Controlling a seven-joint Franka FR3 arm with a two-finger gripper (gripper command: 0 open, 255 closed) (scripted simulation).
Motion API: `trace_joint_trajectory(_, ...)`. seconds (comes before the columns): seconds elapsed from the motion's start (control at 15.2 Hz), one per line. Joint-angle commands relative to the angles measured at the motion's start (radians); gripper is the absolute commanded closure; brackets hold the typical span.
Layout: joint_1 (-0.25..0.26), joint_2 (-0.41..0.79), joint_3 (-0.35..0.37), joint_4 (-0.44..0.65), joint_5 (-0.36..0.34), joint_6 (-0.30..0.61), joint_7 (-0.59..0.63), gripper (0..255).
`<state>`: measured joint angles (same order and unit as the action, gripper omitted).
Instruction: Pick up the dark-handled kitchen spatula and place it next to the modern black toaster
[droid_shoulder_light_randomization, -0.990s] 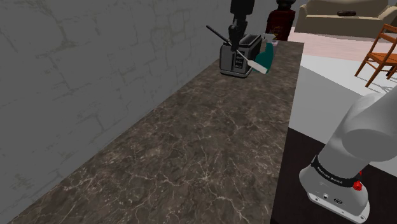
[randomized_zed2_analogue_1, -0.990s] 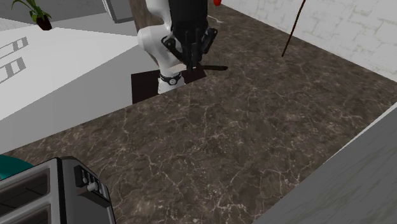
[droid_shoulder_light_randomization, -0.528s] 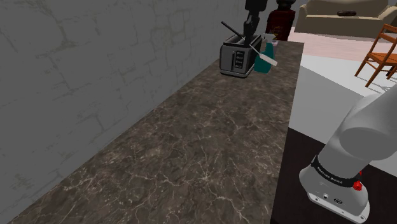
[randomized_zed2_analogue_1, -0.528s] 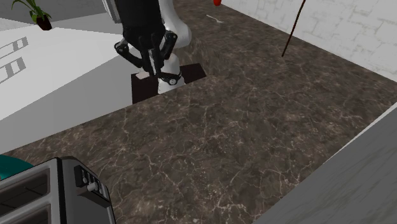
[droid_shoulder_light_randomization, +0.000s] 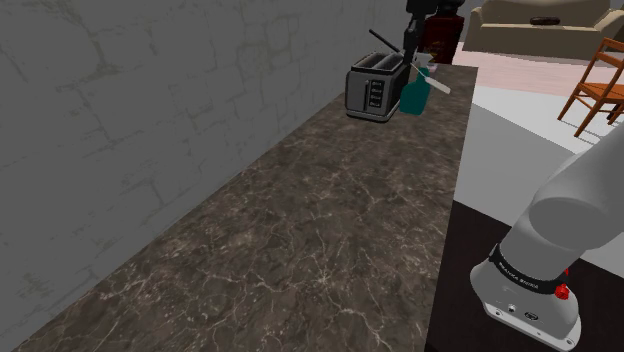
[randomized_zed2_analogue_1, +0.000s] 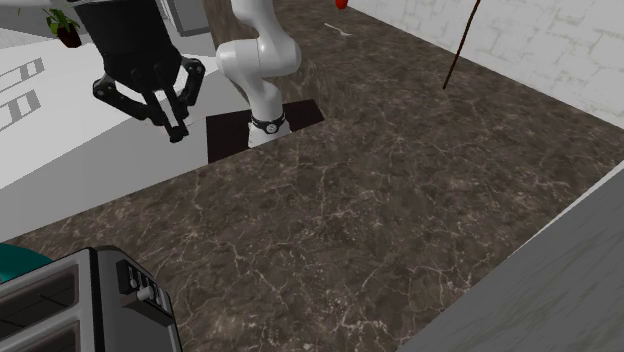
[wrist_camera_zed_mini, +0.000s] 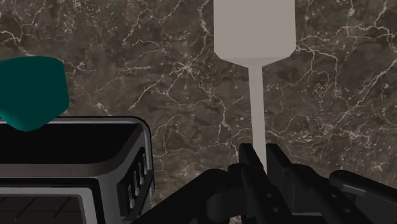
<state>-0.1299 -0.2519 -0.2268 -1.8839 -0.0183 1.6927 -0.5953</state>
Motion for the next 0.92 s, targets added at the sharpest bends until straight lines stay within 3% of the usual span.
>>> trace_joint_trajectory(0.0,-0.004,0.01,-0.009,-0.011,0.001,0.021,-0.014,255)
trace_joint_trajectory(0.86,-0.007,0.002,-0.013,-0.194,-0.003,0.196,-0.017,255)
